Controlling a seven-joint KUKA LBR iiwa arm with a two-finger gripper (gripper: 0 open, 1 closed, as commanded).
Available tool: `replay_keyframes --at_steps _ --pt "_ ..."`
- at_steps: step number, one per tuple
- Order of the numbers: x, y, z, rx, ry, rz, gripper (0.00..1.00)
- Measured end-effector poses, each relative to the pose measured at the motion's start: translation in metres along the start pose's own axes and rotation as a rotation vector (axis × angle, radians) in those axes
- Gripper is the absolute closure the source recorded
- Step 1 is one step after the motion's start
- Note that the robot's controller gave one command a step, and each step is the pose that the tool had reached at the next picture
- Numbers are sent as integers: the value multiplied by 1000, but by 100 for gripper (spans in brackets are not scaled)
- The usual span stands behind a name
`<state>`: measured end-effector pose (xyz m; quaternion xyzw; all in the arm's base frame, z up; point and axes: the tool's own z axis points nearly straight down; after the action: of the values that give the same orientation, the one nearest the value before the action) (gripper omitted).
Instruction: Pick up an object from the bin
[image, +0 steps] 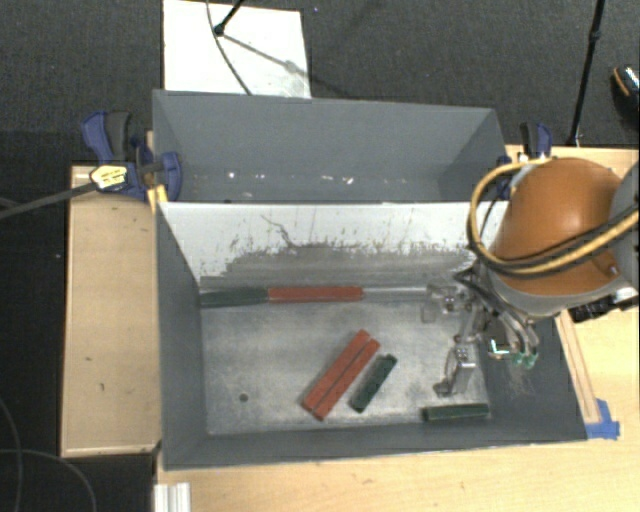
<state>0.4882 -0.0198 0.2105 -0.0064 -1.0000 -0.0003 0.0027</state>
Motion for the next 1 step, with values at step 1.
replay_keyframes --at_steps 1 --pt "-24 43 143 -1 -6 -109 0"
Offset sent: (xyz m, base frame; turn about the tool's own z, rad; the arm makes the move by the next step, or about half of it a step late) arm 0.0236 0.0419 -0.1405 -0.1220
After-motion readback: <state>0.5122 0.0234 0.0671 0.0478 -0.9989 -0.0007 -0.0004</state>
